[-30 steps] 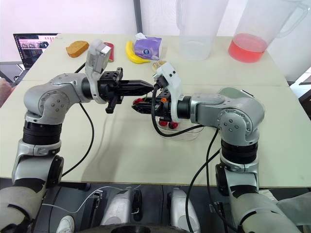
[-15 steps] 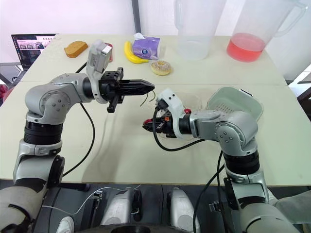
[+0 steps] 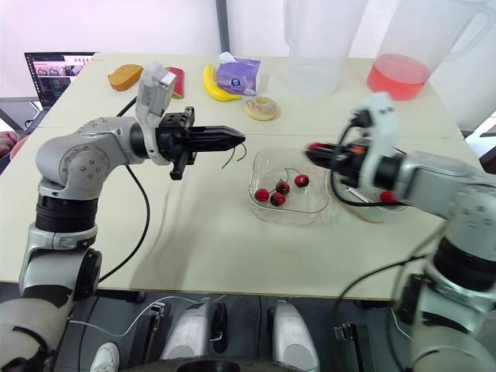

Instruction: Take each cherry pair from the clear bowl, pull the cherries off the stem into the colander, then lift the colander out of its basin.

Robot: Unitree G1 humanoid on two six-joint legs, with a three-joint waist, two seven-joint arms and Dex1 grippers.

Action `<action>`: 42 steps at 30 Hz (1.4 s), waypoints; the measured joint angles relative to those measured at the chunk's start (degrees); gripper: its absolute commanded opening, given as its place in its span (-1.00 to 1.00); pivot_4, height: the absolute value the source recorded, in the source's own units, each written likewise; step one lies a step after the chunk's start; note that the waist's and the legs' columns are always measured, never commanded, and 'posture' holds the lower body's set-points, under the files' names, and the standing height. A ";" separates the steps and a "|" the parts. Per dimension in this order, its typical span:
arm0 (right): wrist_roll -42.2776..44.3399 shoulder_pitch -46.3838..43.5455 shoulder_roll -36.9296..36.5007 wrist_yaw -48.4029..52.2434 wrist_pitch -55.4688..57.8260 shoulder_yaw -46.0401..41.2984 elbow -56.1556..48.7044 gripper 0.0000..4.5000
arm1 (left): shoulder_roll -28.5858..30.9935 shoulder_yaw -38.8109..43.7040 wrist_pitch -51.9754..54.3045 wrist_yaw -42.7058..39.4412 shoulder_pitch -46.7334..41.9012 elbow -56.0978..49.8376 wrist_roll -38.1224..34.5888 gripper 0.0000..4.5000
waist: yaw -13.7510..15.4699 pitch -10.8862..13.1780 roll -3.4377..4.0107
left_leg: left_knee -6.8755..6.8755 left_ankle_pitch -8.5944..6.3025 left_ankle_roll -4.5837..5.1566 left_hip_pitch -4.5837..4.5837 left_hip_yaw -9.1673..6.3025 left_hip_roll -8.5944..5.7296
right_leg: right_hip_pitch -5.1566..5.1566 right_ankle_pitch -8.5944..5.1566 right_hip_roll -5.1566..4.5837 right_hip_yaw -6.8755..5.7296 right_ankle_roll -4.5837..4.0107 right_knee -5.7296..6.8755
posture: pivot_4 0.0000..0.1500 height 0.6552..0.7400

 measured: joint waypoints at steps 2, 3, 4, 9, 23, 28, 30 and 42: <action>-3.82 5.05 -3.65 -0.89 -1.09 -1.66 1.32 -0.80 | 0.18 0.08 0.02 0.27 0.59 -0.32 -0.10 -1.00 | -0.22 0.00 0.00 | 0.00 0.00 0.00 0.02 0.00 0.01 | 0.02 0.00 0.03 0.02 0.00 -0.01 | 1.00 1.00; -5.16 7.36 -4.68 -1.04 -2.10 -1.97 1.69 -0.80 | 0.00 0.00 0.03 0.36 0.68 -0.52 -0.15 -1.00 | -0.40 0.00 0.01 | 0.00 0.00 0.00 0.04 0.03 0.04 | 0.02 0.00 0.06 0.06 0.01 -0.01 | 1.00 1.00; -6.47 9.26 -5.10 -1.19 -2.87 -2.13 2.27 -0.80 | -0.02 -0.02 0.04 0.41 0.78 -0.85 -0.27 -1.00 | -0.56 -0.01 0.01 | 0.00 0.00 -0.01 0.07 0.03 0.06 | 0.03 0.00 0.10 0.07 0.01 0.00 | 1.00 1.00; -9.50 13.27 -4.71 -1.16 -6.71 -1.61 3.31 -0.80 | -0.06 -0.06 0.05 0.65 0.93 -1.00 -0.74 -1.00 | -0.51 -0.02 0.08 | 0.00 0.01 -0.03 0.09 0.03 0.07 | 0.02 -0.01 0.17 0.09 0.02 0.04 | 1.00 1.00; -13.14 13.67 -2.99 -0.09 -13.07 4.06 6.01 0.20 | 0.11 -0.11 -0.04 0.62 1.02 -0.99 -0.75 -1.00 | -0.13 -0.01 0.07 | 0.01 0.01 -0.02 0.07 0.01 0.00 | 0.06 -0.02 0.15 0.06 0.05 0.01 | 1.00 1.00; -12.89 12.42 -2.93 0.51 -14.14 3.09 5.99 0.99 | 0.12 -0.11 -0.07 0.59 1.03 -0.99 -0.75 -1.00 | -0.13 -0.01 0.07 | 0.01 0.01 -0.02 0.07 0.01 0.00 | 0.06 -0.02 0.14 0.06 0.05 0.01 | 1.00 1.00; -12.51 11.62 -2.91 0.75 -14.28 1.47 5.84 0.99 | 0.24 -0.11 -0.10 0.56 1.05 -0.98 -0.74 -1.00 | -0.12 -0.01 0.07 | 0.01 0.01 -0.02 0.07 0.01 0.00 | 0.06 -0.02 0.15 0.06 0.05 0.01 | 1.00 1.00; 5.12 19.27 -0.45 18.64 -23.84 -9.92 -9.51 0.99 | 1.86 -0.01 -0.45 2.03 3.85 -1.03 0.28 -1.00 | -0.21 -0.01 0.08 | 0.00 -0.01 0.01 0.25 -0.07 0.02 | 0.33 -0.02 0.13 -0.01 0.06 -0.08 | 1.00 1.00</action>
